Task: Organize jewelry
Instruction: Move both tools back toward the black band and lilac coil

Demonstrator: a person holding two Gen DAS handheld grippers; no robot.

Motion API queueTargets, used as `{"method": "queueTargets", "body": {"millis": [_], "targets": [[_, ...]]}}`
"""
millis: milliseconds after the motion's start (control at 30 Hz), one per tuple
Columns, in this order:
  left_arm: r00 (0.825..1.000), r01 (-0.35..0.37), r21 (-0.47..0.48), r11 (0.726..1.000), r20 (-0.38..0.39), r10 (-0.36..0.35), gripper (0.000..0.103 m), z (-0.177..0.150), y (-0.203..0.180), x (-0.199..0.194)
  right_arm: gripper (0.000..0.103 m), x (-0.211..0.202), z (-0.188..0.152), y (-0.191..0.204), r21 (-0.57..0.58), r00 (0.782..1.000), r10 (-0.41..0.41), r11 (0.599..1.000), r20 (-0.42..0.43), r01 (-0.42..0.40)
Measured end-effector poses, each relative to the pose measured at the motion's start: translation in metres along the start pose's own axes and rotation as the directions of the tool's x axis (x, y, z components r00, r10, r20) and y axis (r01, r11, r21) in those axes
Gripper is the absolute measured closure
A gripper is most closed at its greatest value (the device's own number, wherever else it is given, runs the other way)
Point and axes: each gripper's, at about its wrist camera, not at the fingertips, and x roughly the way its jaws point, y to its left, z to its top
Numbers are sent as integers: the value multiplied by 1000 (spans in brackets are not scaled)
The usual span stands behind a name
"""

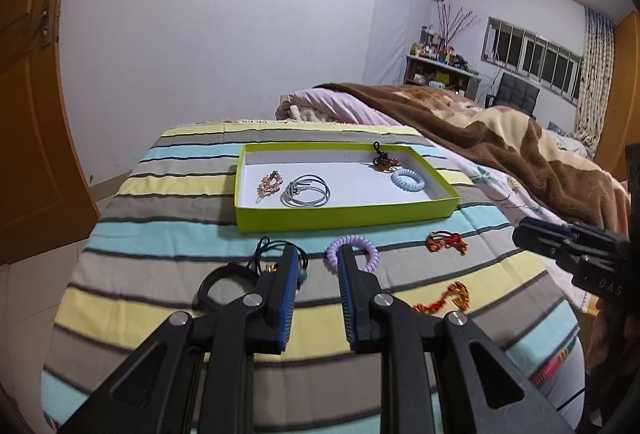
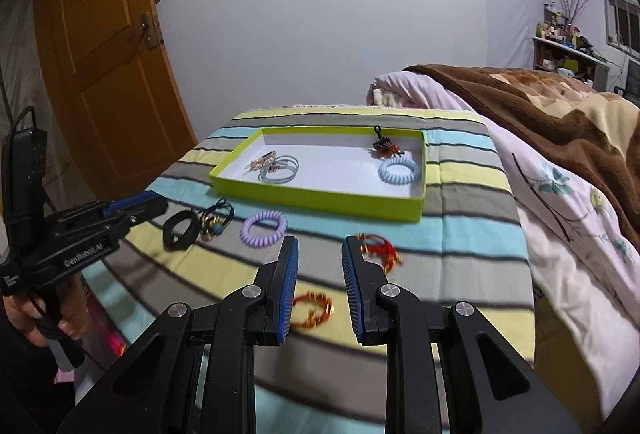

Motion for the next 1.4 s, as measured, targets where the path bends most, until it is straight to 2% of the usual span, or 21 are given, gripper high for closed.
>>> {"method": "queueTargets", "body": {"millis": [200,433,667,1000,1400], "targets": [[999,-24,-29,999,40,26,82,-18,5,-25,80,-17,-19,11,-16,1000,-21,1000,13,21],[998,-50,-50,998,31,51,82,-38,10,-36,80,-24,-41,15,-35,999,-39,999,-7,38],[997,-65,-53,996,31,67,82,-43,12,-39,80,-24,-45,16,-37,999,-47,998,-10,47],[998,-58,-42,997,-8,57,82,-39,13,-20,80,-13,-41,14,-33,999,-49,998,-23,49],[996,-64,-54,997,-71,60,82,-29,23,27,80,19,-26,9,-33,998,-43,999,-46,42]]}}
